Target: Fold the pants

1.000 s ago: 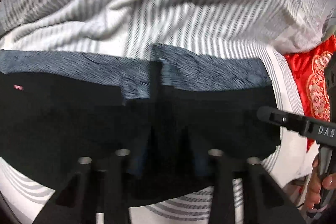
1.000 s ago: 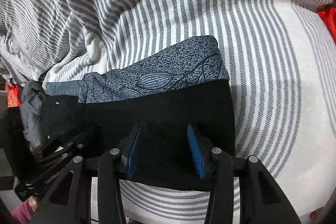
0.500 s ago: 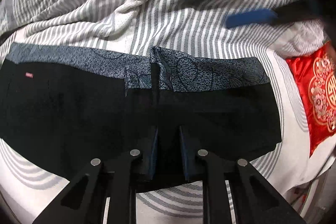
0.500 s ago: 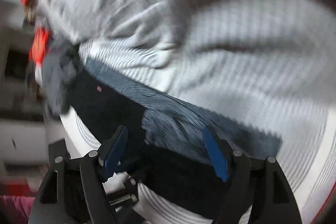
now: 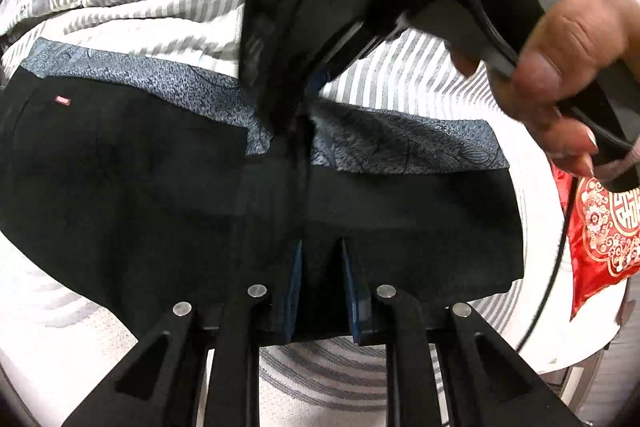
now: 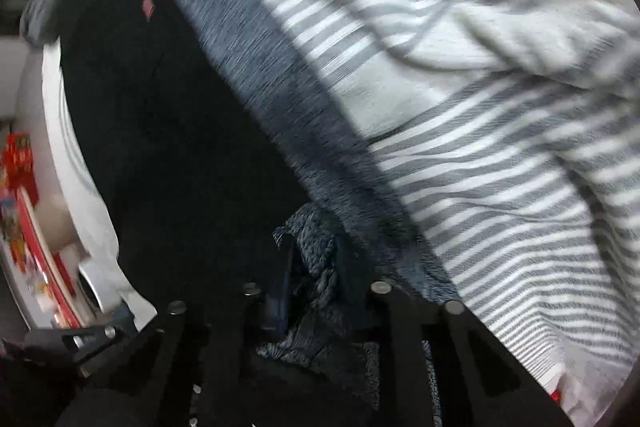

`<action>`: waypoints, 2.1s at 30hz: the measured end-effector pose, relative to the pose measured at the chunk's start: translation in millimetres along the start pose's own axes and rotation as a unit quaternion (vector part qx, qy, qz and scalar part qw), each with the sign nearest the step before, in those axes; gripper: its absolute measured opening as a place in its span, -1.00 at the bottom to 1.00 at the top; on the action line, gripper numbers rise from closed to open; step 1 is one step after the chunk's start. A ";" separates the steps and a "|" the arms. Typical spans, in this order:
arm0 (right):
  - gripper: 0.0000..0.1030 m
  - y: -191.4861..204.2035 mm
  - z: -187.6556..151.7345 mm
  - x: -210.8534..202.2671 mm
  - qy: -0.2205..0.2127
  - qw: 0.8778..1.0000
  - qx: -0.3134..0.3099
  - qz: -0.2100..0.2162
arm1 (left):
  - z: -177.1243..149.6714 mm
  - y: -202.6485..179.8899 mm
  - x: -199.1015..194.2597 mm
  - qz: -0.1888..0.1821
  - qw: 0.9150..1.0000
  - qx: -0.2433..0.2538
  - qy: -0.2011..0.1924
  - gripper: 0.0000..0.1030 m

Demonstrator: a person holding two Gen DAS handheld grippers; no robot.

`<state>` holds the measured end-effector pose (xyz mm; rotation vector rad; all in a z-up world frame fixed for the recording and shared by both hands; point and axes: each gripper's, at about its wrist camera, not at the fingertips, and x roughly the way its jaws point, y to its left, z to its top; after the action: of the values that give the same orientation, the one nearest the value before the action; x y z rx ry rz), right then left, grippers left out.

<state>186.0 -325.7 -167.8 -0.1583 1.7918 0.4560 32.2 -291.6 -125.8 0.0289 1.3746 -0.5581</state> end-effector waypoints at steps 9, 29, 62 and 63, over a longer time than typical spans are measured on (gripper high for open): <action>-0.44 -27.3 -10.8 12.6 -0.031 0.996 0.073 0.046 | -8.9 2.1 8.3 0.016 1.000 0.016 0.015 -0.58; -0.19 -115.2 -247.2 -54.5 -0.153 0.915 0.369 0.053 | 61.6 -44.8 36.2 0.066 0.995 0.064 0.027 -0.58; 1.00 -64.5 -217.8 1.7 -0.155 0.944 0.290 0.013 | 43.2 2.1 -19.3 0.084 0.996 -0.004 0.019 0.73; 1.00 -61.0 -216.5 3.1 -0.153 0.947 0.282 0.001 | 40.3 6.7 -19.8 0.088 0.996 -0.008 0.019 0.73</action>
<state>11.1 -464.5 -140.2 0.3013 1.5459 -0.0449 70.0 -292.3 -100.7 0.1468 1.3970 -0.4017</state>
